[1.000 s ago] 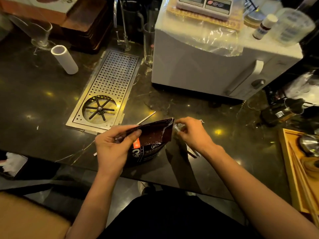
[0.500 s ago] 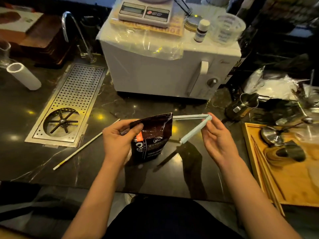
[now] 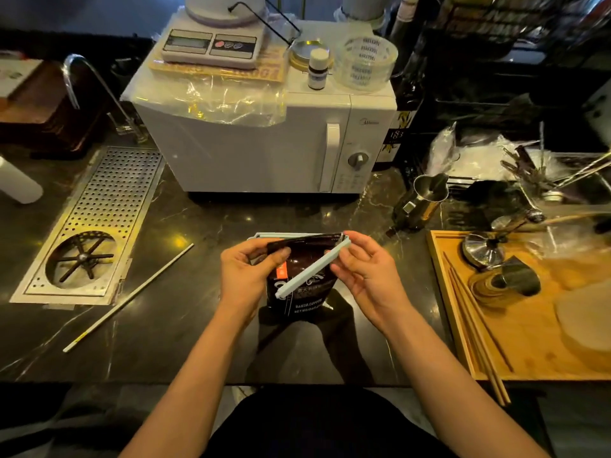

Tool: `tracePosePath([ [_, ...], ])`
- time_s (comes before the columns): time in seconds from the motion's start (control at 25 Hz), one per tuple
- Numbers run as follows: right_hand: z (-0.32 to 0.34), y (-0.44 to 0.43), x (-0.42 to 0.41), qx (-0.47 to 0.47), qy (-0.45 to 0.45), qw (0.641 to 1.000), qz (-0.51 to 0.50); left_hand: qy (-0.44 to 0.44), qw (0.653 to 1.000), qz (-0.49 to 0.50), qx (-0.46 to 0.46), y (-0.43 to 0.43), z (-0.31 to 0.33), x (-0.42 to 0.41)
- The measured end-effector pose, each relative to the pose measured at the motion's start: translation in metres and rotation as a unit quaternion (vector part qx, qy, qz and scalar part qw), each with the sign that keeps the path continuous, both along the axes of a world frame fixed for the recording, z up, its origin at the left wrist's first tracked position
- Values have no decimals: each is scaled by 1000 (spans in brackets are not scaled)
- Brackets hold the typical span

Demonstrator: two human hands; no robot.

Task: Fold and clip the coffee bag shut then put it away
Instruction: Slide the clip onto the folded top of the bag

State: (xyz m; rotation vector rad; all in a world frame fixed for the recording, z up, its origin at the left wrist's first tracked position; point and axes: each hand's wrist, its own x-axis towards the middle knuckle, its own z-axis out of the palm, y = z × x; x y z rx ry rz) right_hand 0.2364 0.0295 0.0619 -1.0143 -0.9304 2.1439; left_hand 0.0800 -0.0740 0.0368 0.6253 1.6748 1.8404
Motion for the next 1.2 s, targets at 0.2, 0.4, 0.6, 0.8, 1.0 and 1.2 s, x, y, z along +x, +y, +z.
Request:
tracePosePath([
  [0.2,-10,5,-3,156,-89,981,68,-31,999,-8,-16,2,-4,-5],
  [0.4,-9,17,-16,217,-134,962,102,-31,999,8,-35,4,-9,-10],
  [0.6,-4,18,-25,233,-148,957,83,152,982,75,-86,9,-13,-5],
  [0.8,-5,19,-29,250,-166,951,76,184,965,112,-149,10,-13,-6],
  [1.0,-16,19,-30,284,-184,939,61,267,949,29,-163,2,-11,-20],
  [1.2,-21,18,-31,292,-176,939,51,350,920,-86,-157,1,4,-40],
])
